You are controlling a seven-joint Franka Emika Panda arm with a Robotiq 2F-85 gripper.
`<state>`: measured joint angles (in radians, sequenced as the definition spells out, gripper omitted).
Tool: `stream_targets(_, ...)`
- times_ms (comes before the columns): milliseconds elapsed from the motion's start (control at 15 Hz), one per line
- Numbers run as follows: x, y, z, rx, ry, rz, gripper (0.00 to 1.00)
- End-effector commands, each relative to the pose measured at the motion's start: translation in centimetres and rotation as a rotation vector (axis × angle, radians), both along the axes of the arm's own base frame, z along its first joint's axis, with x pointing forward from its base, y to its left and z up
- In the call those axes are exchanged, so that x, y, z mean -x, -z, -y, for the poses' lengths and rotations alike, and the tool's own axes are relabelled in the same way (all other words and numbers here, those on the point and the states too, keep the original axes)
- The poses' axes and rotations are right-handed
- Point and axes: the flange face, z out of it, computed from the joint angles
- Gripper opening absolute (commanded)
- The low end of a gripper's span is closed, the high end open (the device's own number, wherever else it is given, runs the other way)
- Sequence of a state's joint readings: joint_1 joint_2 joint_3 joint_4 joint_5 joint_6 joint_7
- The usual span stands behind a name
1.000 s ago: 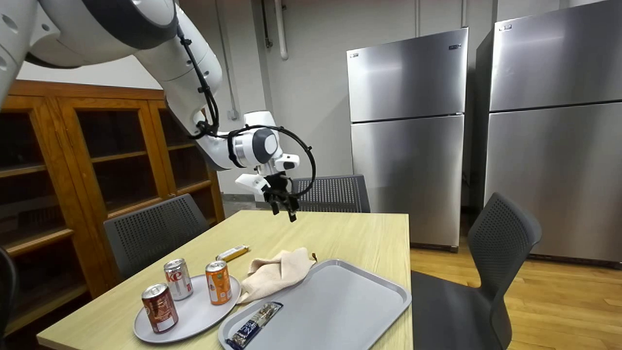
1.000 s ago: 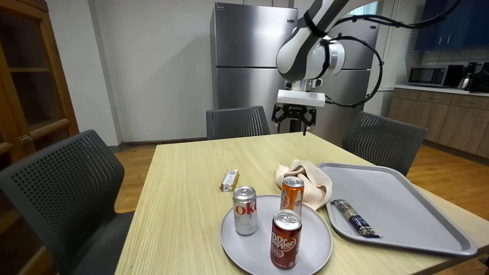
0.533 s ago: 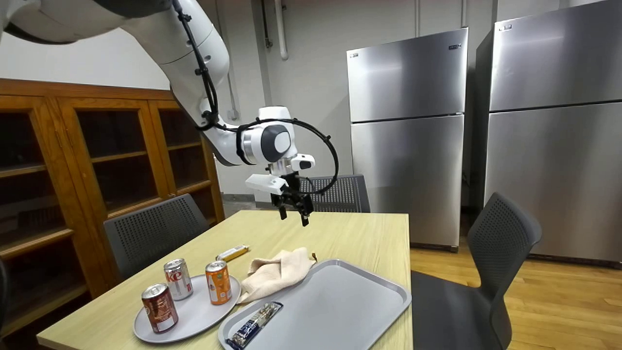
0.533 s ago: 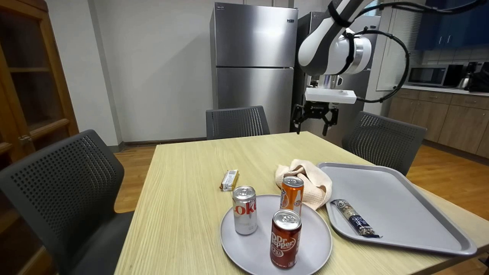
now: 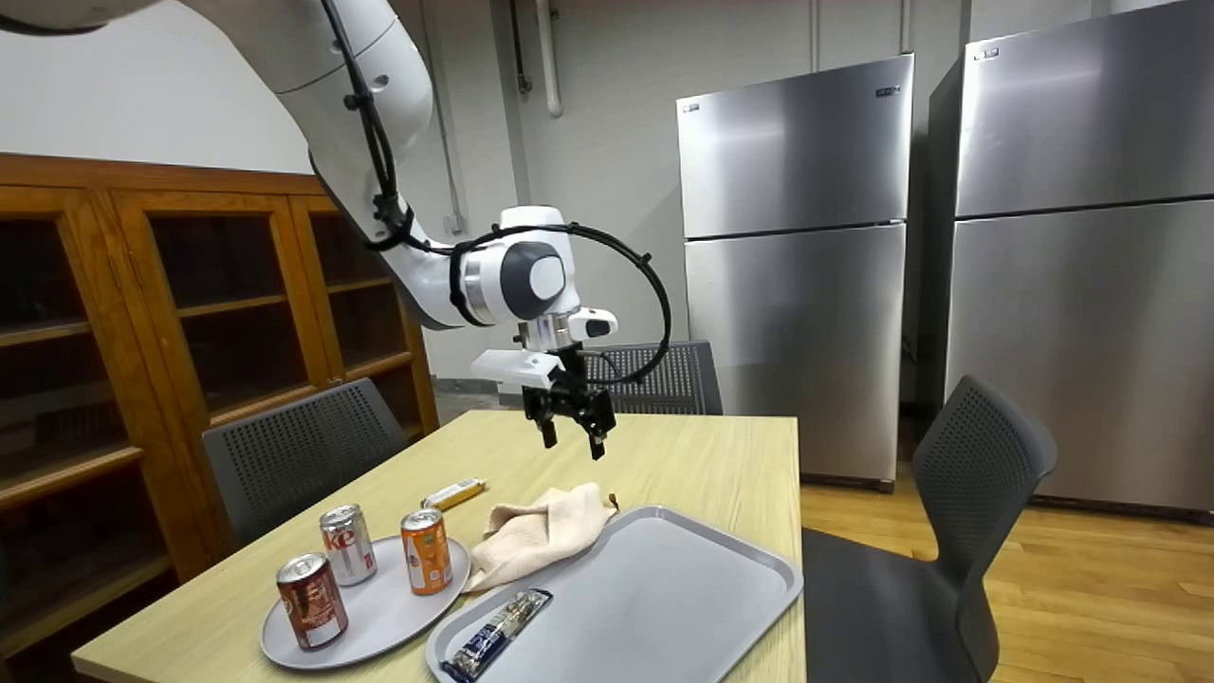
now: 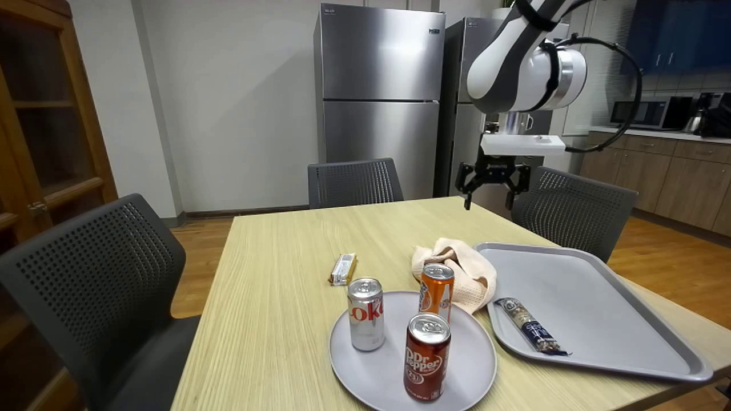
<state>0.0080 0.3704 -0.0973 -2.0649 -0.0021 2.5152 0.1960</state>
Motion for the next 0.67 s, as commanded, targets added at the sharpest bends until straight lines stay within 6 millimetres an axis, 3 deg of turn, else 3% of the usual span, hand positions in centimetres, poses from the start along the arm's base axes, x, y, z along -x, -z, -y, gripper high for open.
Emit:
stream_targets(0, 3.5, -0.7, 0.0, 0.015, -0.059, -0.036, 1.0)
stream_targets(267, 5.1, -0.3, 0.1, 0.033, -0.063, -0.061, 1.0)
stream_targets(333, 3.7, 0.5, -0.1, 0.021, -0.048, -0.054, 1.0)
stream_targets(600, 3.9, 0.8, -0.1, 0.021, -0.049, -0.059, 1.0)
